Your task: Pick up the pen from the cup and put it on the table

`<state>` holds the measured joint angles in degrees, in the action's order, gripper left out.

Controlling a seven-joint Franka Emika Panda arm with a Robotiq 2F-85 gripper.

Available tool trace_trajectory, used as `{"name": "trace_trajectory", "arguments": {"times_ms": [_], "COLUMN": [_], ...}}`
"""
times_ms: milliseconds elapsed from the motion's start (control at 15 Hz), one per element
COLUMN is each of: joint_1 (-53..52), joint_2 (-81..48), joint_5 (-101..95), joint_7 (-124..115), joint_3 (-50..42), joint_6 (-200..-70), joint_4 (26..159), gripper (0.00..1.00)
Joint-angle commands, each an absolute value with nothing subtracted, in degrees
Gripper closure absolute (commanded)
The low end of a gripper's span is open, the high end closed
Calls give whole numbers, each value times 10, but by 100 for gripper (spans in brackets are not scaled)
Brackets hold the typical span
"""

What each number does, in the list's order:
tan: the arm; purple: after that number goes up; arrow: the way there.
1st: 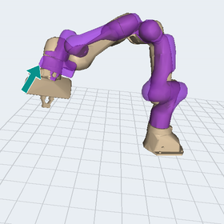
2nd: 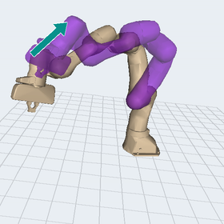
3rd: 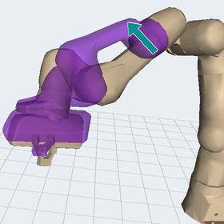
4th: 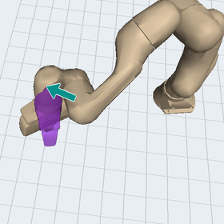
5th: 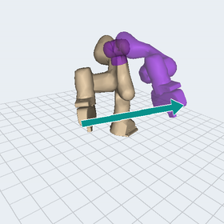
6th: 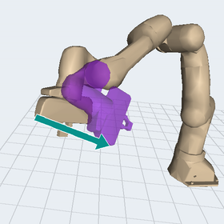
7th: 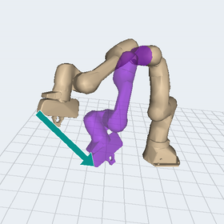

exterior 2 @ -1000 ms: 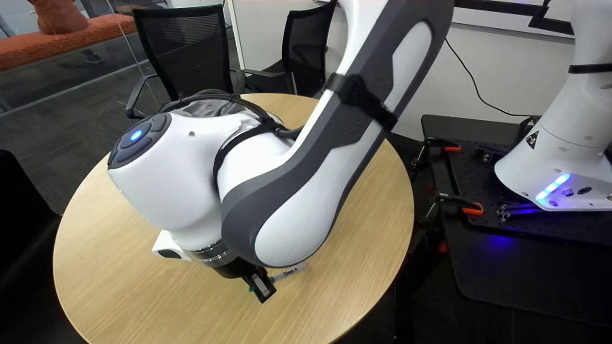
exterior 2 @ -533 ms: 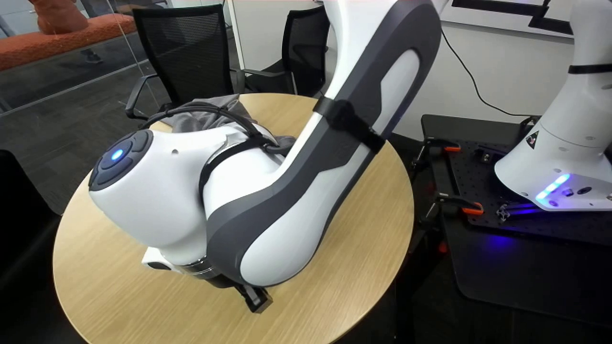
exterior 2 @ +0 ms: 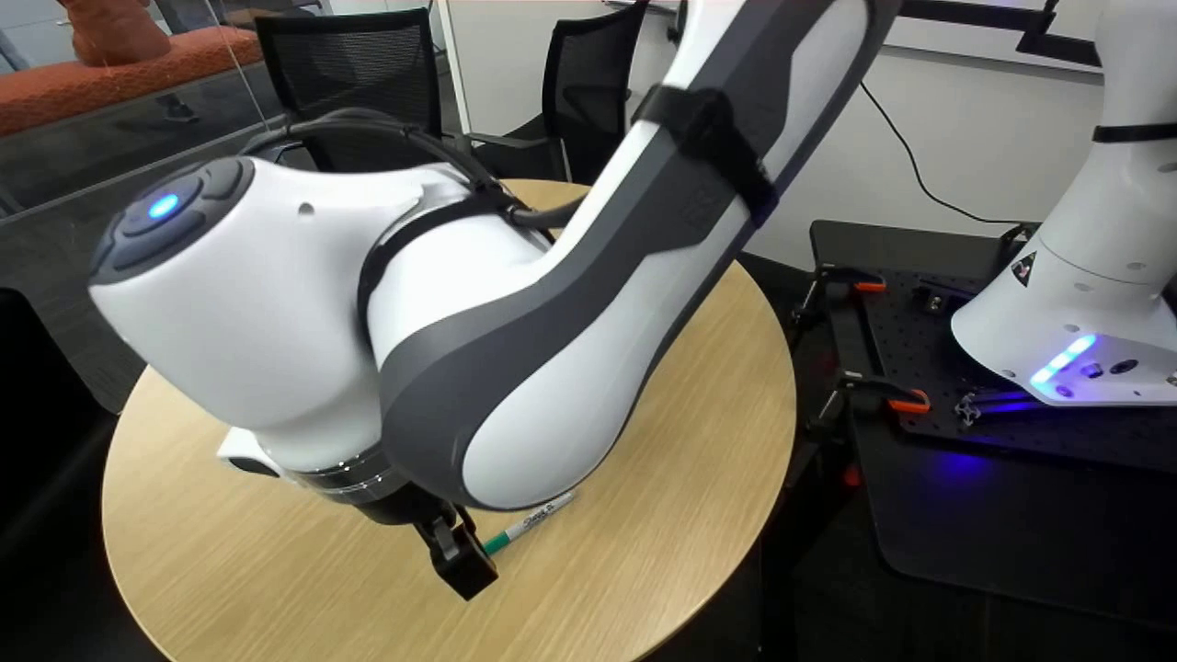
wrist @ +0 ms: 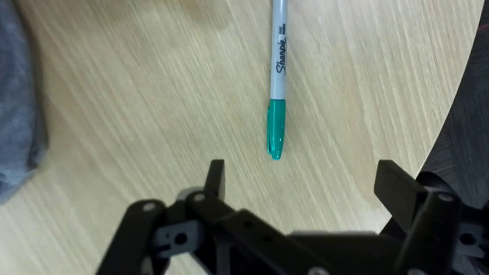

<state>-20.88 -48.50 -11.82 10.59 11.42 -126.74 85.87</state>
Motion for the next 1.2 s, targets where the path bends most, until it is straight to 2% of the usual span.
{"name": "trace_trajectory", "arguments": {"times_ms": [0, 800, 867, 933, 1133], "joint_1": [-214, -210, -209, -203, -202], "joint_2": [-391, -140, -128, -174, -167], "joint_5": [-141, -232, -242, -222, -224], "joint_7": [57, -69, -77, -51, -53], "joint_3": [96, 63, 62, 75, 76], "joint_6": [-1318, -1529, -1540, -1511, -1514], "joint_4": [957, 1259, 1274, 1220, 1229], "gripper": [0, 0, 0, 0, 0]}}
